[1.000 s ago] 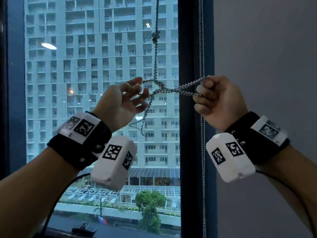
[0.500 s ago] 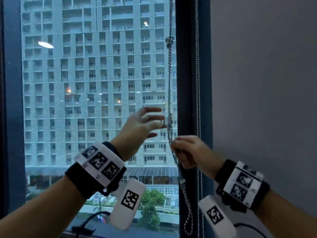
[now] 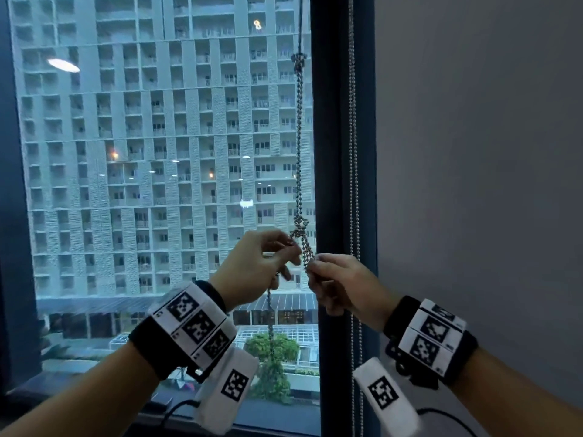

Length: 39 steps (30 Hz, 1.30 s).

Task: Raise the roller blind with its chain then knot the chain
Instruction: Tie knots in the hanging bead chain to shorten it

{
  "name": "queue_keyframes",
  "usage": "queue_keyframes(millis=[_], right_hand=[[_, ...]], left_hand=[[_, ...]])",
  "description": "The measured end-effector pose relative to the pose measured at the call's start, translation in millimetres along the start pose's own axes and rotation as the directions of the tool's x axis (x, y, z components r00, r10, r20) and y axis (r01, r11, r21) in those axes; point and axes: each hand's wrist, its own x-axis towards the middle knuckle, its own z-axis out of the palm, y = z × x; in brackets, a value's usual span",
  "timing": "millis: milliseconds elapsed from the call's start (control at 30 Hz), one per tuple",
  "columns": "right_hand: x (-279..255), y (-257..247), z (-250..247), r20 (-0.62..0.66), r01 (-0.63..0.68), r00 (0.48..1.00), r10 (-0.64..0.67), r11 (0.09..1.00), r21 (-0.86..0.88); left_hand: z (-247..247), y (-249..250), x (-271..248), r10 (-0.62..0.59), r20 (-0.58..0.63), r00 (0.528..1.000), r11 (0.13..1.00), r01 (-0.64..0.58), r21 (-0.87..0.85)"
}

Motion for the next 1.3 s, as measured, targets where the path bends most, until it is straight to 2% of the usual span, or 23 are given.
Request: queue_keyframes(millis=[67,133,200,267,333,433,567,633,766,833,900,933,966,1000,1033,1066,1100,1133,1166,1200,1233,1300], right_hand=[[0.0,0.5,-1.3,-0.036,0.022,0.999,-0.019,0.995,0.093],[1.4,1.8,-5.2,-0.151,0.075,0.988,-0.03,0.95,0.302],[3.1,3.0,-11.8,-0.286,0.147,0.958,-0.001,0.859,0.49],[3.6,4.0,-17.0,-0.367,0.167,0.929,0.041,0.84,0.517],[3.1,5.7,-16.3,-0.38,0.101,0.922,0.07,0.905,0.413],[3.8,15.6,-6.0,-0.34,-0.029,0.935,0.106,0.974,0.225],[1.7,34.4,16.8,-0.116,-0.174,0.976,0.186,0.978,0.112],[0.0,40.8,25.6,-0.054,-0.16,0.985,0.164,0.985,0.069],[-2.1,46.2,32.5,-0.065,-0.088,0.995,0.08,0.987,-0.136],[-2.3,45.5,33.0,-0.056,-0.058,0.997,0.048,0.981,-0.184],[-1.5,44.9,31.5,-0.011,-0.035,0.999,0.034,0.99,-0.136],[-1.3,45.4,30.5,0.02,-0.032,0.999,0.034,0.995,-0.093],[-0.5,47.2,29.4,0.05,-0.036,0.998,0.039,0.998,-0.046],[0.1,48.4,28.8,0.074,-0.045,0.996,0.044,0.999,0.008],[0.5,50.1,29.0,0.085,-0.053,0.995,0.049,0.998,0.045],[0.5,51.1,30.2,0.089,-0.055,0.995,0.05,0.997,0.06],[0.5,52.2,32.5,0.097,-0.051,0.994,0.045,0.997,0.057],[-0.1,53.5,34.9,0.114,-0.044,0.993,0.04,0.998,0.037],[-1.2,53.8,36.9,0.142,-0.034,0.989,0.034,0.999,-0.004],[-2.4,52.4,37.6,0.173,-0.031,0.984,0.041,0.998,-0.063],[-3.9,49.8,36.6,0.192,-0.041,0.979,0.062,0.993,-0.114],[-8.1,36.4,28.7,0.184,-0.01,0.982,0.046,0.982,-0.189]], left_hand=[[0.1,-11.4,-3.9,0.034,-0.036,0.999,0.999,-0.033,0.017],[6.8,-33.2,-15.2,0.011,-0.05,0.999,0.999,-0.009,0.044],[22.3,-64.1,-37.1,-0.074,0.031,0.997,0.99,0.07,0.122],[41.1,-98.1,-62.5,-0.174,0.16,0.972,0.969,0.141,0.203],[53.7,-126.6,-81.5,-0.261,0.228,0.938,0.952,0.211,0.222],[59.8,-152.7,-93.4,-0.33,0.231,0.915,0.936,0.285,0.206],[65.6,-161.9,-104.5,-0.361,0.235,0.903,0.929,0.323,0.183],[69.9,-163.4,-109.5,-0.369,0.248,0.896,0.925,0.328,0.191],[77.4,-170.3,-119.0,-0.415,0.26,0.872,0.907,0.373,0.196],[75.3,-168.6,-120.7,-0.423,0.305,0.853,0.905,0.381,0.189],[70.0,-158.2,-116.8,-0.397,0.368,0.841,0.916,0.339,0.214],[65.6,-151.4,-112.2,-0.356,0.334,0.873,0.928,0.289,0.236],[59.8,-140.3,-106.1,-0.285,0.233,0.93,0.939,0.222,0.263],[52.9,-125.9,-98.9,-0.154,0.075,0.985,0.944,0.125,0.304],[46.0,-108.5,-91.4,0.02,-0.071,0.997,0.935,0.007,0.355],[38.6,-89.4,-83.5,0.203,-0.135,0.97,0.902,-0.132,0.41],[31.2,-73.1,-74.8,0.354,-0.109,0.929,0.84,-0.264,0.475],[24.1,-61.2,-65.1,0.45,-0.003,0.893,0.748,-0.375,0.547],[17.1,-51.0,-55.3,0.479,0.149,0.865,0.637,-0.459,0.619],[9.8,-44.5,-44.8,0.447,0.29,0.846,0.52,-0.51,0.685],[1.9,-39.9,-35.4,0.393,0.37,0.842,0.415,-0.522,0.745],[-12.7,-39.7,-20.7,0.32,0.404,0.857,0.287,-0.494,0.82]])
